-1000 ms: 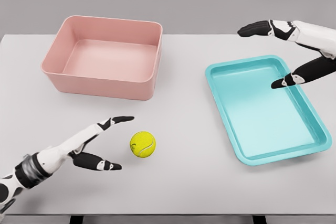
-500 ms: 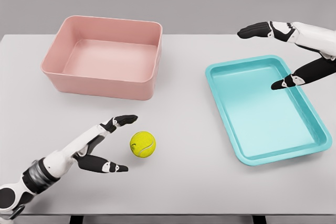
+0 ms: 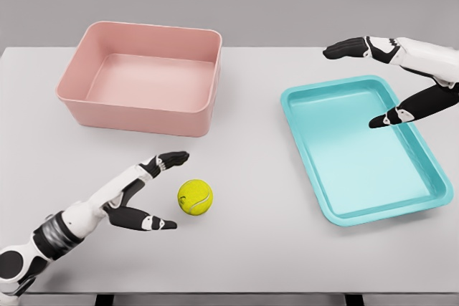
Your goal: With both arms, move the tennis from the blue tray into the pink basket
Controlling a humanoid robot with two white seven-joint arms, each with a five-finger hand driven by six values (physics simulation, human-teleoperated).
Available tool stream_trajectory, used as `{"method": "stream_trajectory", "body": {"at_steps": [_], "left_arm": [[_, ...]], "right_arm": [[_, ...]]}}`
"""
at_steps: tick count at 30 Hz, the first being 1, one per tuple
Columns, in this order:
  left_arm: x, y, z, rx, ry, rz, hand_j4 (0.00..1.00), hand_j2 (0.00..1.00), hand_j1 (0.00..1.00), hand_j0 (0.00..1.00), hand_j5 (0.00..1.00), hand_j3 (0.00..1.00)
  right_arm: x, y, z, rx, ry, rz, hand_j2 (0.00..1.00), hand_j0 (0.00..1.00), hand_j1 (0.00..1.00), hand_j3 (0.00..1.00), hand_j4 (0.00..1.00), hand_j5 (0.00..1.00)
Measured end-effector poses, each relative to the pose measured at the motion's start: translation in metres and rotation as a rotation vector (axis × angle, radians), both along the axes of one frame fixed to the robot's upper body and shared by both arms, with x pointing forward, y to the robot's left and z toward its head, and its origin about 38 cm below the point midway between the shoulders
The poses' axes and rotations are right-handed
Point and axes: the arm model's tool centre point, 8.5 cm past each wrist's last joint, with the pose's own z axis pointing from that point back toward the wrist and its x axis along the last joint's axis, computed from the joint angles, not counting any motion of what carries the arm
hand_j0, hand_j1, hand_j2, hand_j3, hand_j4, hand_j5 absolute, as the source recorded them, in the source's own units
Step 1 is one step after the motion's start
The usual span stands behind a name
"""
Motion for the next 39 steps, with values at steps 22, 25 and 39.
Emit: {"method": "stream_trajectory", "body": {"at_steps": [22,25,39], "left_arm": [[0.011,-0.016,-0.009,0.114,-0.03,0.001,0.97,0.97,0.97,0.97,0.97,0.97],[0.01,-0.016,-0.012,0.118,-0.02,0.003,0.97,0.97,0.97,0.97,0.97,0.97],[0.013,-0.022,-0.025,0.151,0.035,0.025,0.97,0.97,0.97,0.97,0.97,0.97]], "right_arm": [[0.0,0.002,-0.005,0.006,0.011,0.005,1.0,1.0,1.0,1.0,1.0,1.0],[0.0,0.003,-0.005,0.006,0.01,0.006,1.0,1.0,1.0,1.0,1.0,1.0],[0.001,0.005,-0.009,0.01,0.02,0.009,1.0,1.0,1.0,1.0,1.0,1.0]]}}
